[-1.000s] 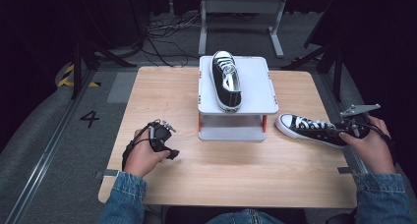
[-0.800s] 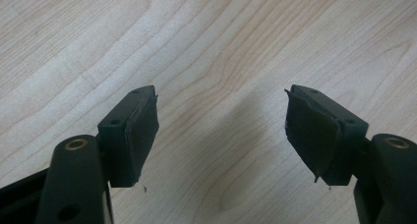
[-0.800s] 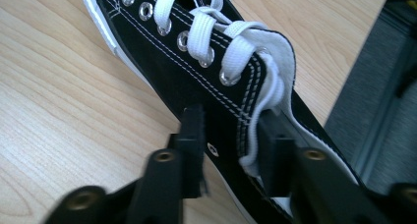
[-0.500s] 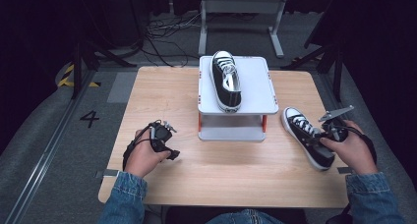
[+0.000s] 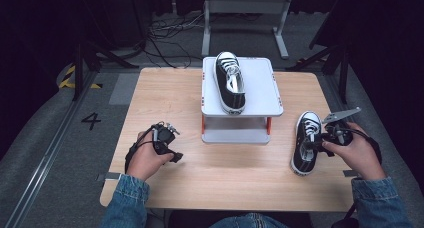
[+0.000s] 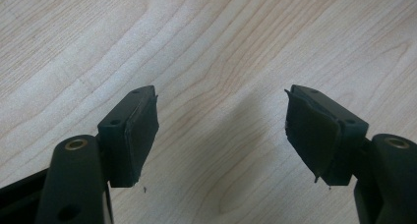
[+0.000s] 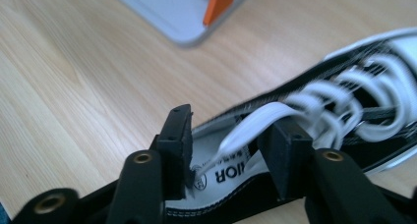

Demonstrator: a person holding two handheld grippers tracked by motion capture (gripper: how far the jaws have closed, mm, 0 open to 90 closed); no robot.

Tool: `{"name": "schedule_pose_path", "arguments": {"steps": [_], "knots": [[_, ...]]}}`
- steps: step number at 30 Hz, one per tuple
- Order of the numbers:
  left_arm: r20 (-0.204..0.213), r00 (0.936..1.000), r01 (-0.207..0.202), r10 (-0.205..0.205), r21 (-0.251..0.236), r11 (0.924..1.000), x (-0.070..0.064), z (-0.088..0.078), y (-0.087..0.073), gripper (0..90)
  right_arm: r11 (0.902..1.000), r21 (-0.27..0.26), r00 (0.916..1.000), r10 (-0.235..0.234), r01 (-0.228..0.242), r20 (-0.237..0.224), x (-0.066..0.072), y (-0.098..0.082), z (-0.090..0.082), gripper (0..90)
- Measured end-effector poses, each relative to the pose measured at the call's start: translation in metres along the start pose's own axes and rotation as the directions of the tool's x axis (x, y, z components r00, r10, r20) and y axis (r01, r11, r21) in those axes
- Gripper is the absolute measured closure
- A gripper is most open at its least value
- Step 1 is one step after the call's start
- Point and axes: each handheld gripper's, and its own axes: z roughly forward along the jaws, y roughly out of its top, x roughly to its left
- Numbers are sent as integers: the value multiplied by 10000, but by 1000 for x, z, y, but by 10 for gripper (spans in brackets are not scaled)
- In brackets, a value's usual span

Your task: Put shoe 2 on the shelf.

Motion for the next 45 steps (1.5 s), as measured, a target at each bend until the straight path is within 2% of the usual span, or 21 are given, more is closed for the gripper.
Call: {"name": "schedule_pose_path", "arguments": {"steps": [1, 3, 5, 7, 9, 15, 18, 20, 23, 28, 31, 34, 38, 40, 45], "knots": [[-16, 10000, -31, 31, 8, 10000, 0, 0, 0, 292, 9998, -166, 9998, -85, 88, 181, -2, 1, -10, 568], [-3, 10000, -10, 10, 26, 10000, 0, 1, 0, 291, 9998, -161, 9995, -125, 130, 275, -3, 1, -13, 573], [-13, 10000, -13, 13, 50, 10000, 0, 1, 1, 291, 9992, -174, 9967, -355, 369, 730, -7, 1, -21, 596], [33, 10000, 8, -8, 68, 10000, -1, 2, 1, 290, 9979, -69, 9910, -629, 642, 1186, -11, 3, -24, 605], [5, 10000, -30, 30, 22, 10000, -1, 2, 3, 291, 9964, 127, 9867, -851, 841, 1388, -12, 6, -22, 612], [66, 10000, -72, 72, 19, 10000, -2, 3, 5, 290, 9941, 310, 9859, -1068, 1036, 1290, -16, 6, -9, 584], [52, 10000, -23, 22, 96, 10000, -1, 3, 5, 291, 9895, 736, 9824, -1334, 1246, 1305, -19, 4, 1, 553], [36, 9999, -146, 146, 50, 9999, -1, 3, 6, 291, 9849, 1006, 9785, -1539, 1408, 1371, -19, 2, 6, 552], [72, 9999, -141, 140, 70, 9999, -2, 4, 5, 290, 9820, 1163, 9769, -1642, 1487, 1369, -20, 2, 11, 568], [24, 10000, -13, 13, 71, 10000, -1, 3, 2, 290, 9830, 1132, 9789, -1587, 1444, 1290, -24, 4, 17, 599], [51, 10000, 28, -28, 43, 10000, -1, 2, 0, 290, 9863, 1062, 9831, -1384, 1260, 1195, -27, 4, 19, 628], [-57, 10000, 81, -81, -10, 10000, -1, -1, -4, 290, 9892, 1136, 9886, -1053, 930, 1077, -29, 5, 18, 704], [-70, 9997, 246, -248, -187, 9995, 0, -5, -8, 295, 9842, 1448, 9877, -1175, 1019, 1031, -29, 10, 16, 765], [-73, 9997, 212, -214, -272, 9994, 1, -7, -9, 296, 9839, 1513, 9877, -1120, 949, 1089, -29, 12, 15, 774], [-128, 9990, 422, -427, -402, 9983, 4, -10, -12, 297, 9817, 1591, 9840, -1252, 1044, 1270, -31, 16, 9, 788]]}}
